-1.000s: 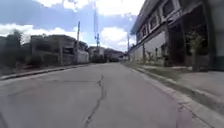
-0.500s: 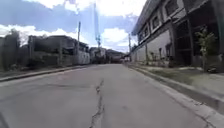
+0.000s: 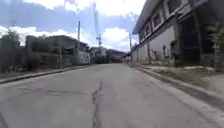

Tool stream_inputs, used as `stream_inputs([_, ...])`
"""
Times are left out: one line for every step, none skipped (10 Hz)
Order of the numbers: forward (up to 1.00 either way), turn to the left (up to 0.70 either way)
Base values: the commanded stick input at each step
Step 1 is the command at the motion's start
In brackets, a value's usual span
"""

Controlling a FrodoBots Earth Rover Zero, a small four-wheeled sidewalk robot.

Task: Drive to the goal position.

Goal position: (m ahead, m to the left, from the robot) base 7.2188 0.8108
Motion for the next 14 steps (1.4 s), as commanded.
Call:
stream_inputs([0.85,0.0])
stream_inputs([0.85,-0.02])
stream_inputs([0.85,-0.15])
stream_inputs([0.85,-0.28])
stream_inputs([0.85,-0.34])
stream_inputs([0.85,-0.34])
stream_inputs([0.85,-0.26])
stream_inputs([0.85,-0.18])
stream_inputs([0.85,-0.1])
stream_inputs([0.85,0.0])
stream_inputs([0.85,0.0])
stream_inputs([0.85,0.0])
stream_inputs([0.85,0.0])
stream_inputs([0.85,0.0])
